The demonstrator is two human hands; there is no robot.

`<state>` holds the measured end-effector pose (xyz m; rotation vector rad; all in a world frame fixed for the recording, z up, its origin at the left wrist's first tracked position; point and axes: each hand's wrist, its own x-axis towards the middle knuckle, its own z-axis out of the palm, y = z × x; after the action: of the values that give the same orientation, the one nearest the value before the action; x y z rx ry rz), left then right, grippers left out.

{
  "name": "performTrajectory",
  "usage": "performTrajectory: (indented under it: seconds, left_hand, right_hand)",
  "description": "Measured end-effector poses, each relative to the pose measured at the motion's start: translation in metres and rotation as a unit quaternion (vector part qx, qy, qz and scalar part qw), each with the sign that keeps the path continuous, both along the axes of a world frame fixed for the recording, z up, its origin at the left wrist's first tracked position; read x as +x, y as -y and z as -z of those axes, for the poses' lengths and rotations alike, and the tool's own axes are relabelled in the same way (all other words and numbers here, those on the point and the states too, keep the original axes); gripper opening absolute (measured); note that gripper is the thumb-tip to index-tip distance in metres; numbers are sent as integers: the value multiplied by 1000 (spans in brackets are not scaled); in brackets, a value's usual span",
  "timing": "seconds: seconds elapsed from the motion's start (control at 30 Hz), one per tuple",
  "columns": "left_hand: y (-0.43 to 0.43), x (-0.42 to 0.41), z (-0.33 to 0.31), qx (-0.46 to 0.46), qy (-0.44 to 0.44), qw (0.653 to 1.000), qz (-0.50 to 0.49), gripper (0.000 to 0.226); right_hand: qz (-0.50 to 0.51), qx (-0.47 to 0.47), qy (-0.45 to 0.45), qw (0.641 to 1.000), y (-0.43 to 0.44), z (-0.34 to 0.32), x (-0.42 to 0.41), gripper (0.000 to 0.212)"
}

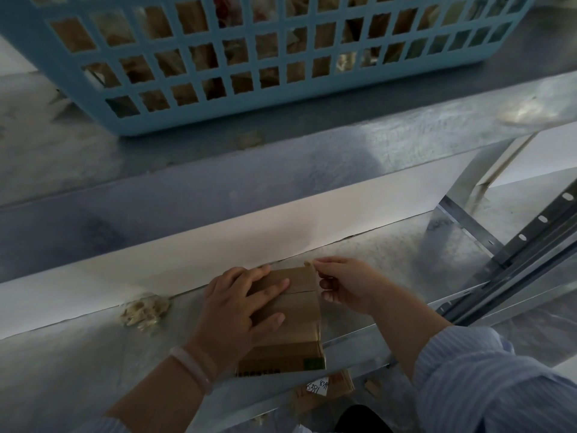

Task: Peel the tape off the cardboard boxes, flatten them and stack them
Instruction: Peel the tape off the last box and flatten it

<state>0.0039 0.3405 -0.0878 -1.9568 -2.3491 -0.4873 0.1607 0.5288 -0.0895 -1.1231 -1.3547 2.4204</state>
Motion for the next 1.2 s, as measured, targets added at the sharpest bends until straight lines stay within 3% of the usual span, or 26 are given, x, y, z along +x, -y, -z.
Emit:
performTrajectory:
  seconds: [0.1, 0.33, 0.43, 0.6, 0.67, 0.73, 0.77, 0.97, 1.2]
  left_hand:
    - [0, 0, 0, -4, 1, 1000, 1, 52]
    - [-1, 0, 0, 1, 7, 1000, 2, 50]
    - [-2, -1, 1, 1, 4, 1000, 4, 50]
    - [-2, -1, 1, 8, 3, 1000, 9, 50]
    - [-1, -1, 0, 8, 6, 1000, 11, 50]
    - [-1, -1, 0, 8, 6, 1000, 13, 50]
    - [-1, -1, 0, 7, 5, 1000, 12, 50]
    - [0, -1, 0, 9, 1, 1000, 13, 50]
    - [-2, -2, 1, 28, -4, 999, 20, 50]
  right_hand:
    - [3, 30, -11, 999, -6, 0, 3, 11]
    - [72, 233, 27, 970, 2, 10, 0, 13]
    - [92, 327, 79, 937, 8, 17, -4, 15]
    - [21, 498, 141, 856, 17, 11, -1, 11]
    - [30, 427, 114, 897, 14, 11, 0, 16]
    - [64, 243, 44, 967, 10, 8, 3, 24]
    - [78, 158, 15, 984, 8, 6, 4, 25]
    - [39, -15, -25, 999, -1, 2, 0, 22]
    - [-66, -6, 45, 997, -15, 3, -5, 14]
